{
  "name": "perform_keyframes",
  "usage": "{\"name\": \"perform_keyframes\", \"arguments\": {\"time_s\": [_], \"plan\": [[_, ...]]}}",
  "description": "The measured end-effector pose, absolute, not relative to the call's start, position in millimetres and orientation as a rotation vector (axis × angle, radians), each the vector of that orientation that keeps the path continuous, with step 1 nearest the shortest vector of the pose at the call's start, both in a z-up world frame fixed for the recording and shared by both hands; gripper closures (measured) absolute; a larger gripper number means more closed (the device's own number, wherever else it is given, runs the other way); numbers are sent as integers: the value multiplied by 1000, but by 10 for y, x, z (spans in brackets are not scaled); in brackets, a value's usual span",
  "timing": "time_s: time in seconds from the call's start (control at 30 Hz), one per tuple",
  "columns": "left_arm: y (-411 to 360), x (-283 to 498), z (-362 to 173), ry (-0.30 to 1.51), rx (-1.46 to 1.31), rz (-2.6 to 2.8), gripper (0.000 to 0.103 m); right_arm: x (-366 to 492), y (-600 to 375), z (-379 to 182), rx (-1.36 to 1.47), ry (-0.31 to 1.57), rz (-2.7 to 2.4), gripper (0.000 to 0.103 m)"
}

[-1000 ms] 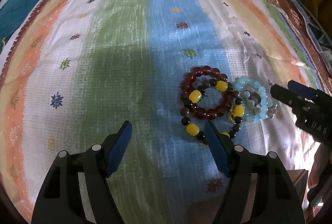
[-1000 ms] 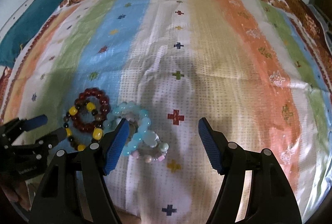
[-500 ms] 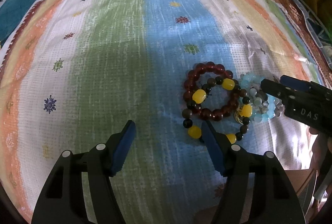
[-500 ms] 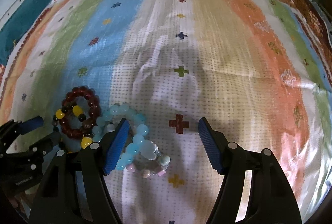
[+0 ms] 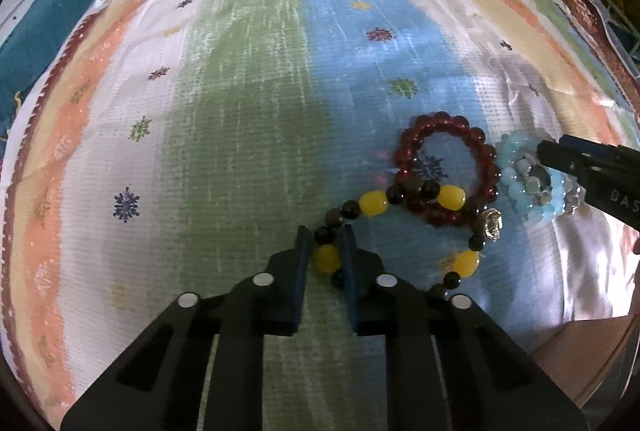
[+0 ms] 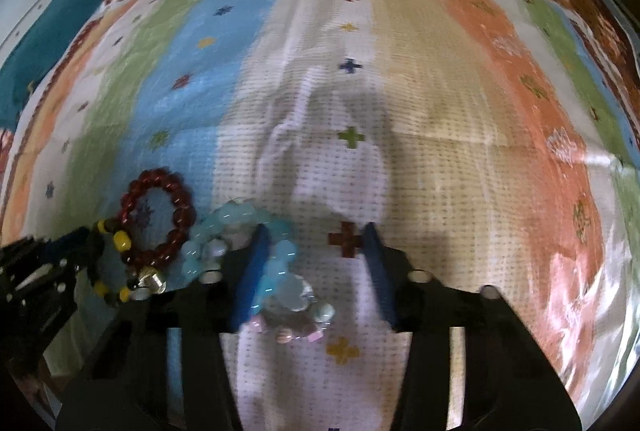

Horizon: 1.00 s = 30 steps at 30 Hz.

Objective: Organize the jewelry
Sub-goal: 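Grasp the black-and-yellow bead bracelet with the left tool while the right tool grasps the light blue bracelet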

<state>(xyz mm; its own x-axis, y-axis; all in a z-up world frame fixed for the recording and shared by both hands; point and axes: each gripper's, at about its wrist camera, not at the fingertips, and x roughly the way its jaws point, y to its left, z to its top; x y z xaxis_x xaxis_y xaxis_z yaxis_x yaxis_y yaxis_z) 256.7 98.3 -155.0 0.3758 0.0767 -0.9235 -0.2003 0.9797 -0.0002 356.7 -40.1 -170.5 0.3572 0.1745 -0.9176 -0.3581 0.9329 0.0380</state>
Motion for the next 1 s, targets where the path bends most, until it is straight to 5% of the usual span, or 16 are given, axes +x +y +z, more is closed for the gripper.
{"name": "perform_keyframes", "arguments": {"time_s": [0.1, 1.0], "plan": [[989, 2560, -1541, 1169, -120, 173, 91, 3555, -388, -1726, -182, 1168, 362, 88], [725, 2423, -870, 1015, -174, 85, 91, 3154, -363, -1277, -184, 1085, 426, 91]]}}
